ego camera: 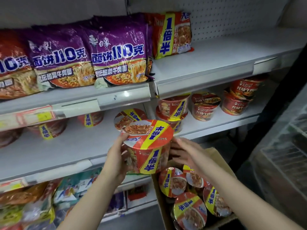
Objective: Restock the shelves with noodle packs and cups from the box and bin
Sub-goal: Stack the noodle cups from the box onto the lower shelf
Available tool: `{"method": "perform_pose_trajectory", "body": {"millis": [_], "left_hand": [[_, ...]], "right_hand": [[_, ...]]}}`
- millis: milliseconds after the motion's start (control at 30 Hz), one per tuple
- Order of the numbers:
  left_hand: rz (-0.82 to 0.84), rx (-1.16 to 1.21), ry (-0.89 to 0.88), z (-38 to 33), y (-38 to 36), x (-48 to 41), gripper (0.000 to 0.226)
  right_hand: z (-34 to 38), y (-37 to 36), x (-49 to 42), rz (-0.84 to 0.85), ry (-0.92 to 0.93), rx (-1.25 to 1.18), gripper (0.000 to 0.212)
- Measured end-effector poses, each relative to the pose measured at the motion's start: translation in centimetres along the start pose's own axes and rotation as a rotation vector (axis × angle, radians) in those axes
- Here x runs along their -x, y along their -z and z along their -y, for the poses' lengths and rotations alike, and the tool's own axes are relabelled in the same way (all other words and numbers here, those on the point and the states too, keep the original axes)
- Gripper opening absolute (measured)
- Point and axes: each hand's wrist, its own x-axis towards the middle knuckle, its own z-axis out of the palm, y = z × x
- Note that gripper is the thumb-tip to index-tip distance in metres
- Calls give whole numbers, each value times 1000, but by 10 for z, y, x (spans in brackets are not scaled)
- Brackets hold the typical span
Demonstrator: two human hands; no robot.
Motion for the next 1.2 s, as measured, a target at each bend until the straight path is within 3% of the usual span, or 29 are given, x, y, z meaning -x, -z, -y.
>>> {"method": "perform_pose_trajectory", "body": {"millis": [67, 233, 533, 600, 767, 833, 867, 967, 1033, 1100, 1200], "left_hand": [[-41, 57, -76, -8, 10, -3, 37], [-94, 144, -151, -29, 25, -12, 27], [-136, 122, -228, -48, 34, -42, 44], [-143, 131, -247, -52, 34, -54, 47], [-125, 69, -238, -60, 43, -84, 29], [-71, -69, -261, -60, 48, -94, 23], [-34, -183, -273, -58, 50, -97, 27], [70, -460, -307, -48, 57, -105, 82], [103, -563, -314, -41, 61, -112, 106], [130, -628, -300, -38, 64, -121, 122], [159, -677, -304, -38, 66, -131, 127]], "right_hand": [[3, -18, -2, -25, 90, 90, 38], [2, -58, -14, -171, 251, 299, 56], [10, -101, -36, -29, 254, 349, 76], [16, -107, -45, -17, 244, 360, 71], [27, -109, -70, -41, 238, 363, 70], [27, -109, -83, -55, 209, 406, 72], [25, -109, -90, -52, 181, 438, 75], [17, -114, -103, -13, 107, 506, 95], [16, -115, -109, -13, 79, 507, 107], [16, -113, -113, -3, 89, 493, 107], [18, -111, -120, -4, 128, 469, 105]]}}
